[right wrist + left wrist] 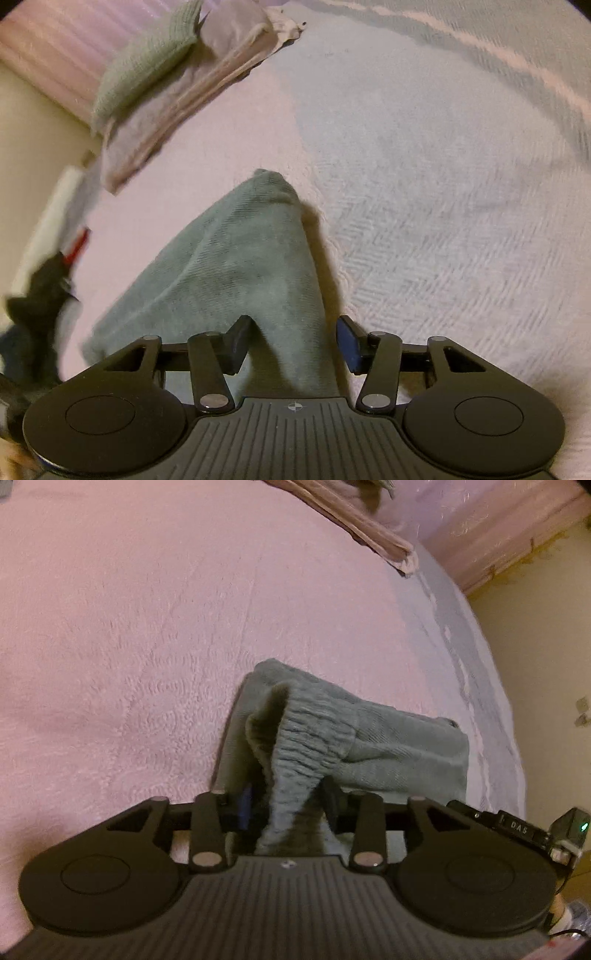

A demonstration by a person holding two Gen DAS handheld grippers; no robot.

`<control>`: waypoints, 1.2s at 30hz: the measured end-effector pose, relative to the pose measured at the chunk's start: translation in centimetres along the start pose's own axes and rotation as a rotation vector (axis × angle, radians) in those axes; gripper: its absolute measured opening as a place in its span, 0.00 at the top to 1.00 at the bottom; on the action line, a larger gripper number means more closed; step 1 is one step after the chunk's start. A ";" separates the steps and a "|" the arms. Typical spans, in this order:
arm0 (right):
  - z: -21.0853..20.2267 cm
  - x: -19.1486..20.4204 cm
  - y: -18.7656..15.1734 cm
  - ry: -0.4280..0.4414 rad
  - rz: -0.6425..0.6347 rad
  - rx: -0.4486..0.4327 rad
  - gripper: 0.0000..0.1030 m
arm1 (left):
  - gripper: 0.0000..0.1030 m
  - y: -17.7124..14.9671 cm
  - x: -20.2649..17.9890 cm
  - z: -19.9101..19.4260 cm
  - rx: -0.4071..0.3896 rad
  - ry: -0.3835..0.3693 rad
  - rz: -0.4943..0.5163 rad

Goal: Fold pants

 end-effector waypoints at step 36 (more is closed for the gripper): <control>-11.2 9.1 -13.3 -0.151 -0.382 0.229 0.48 | 0.69 -15.3 -14.0 -7.7 0.114 0.466 0.014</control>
Point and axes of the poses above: each gripper's, at about its wrist camera, not at the fingertips, and z roughly the way its jaws point, x to its left, y to its top, the point moved 7 cm from there along z, roughly the way its jaws point, and after that the axes turned 15 degrees about x, right-handed, at the moved point
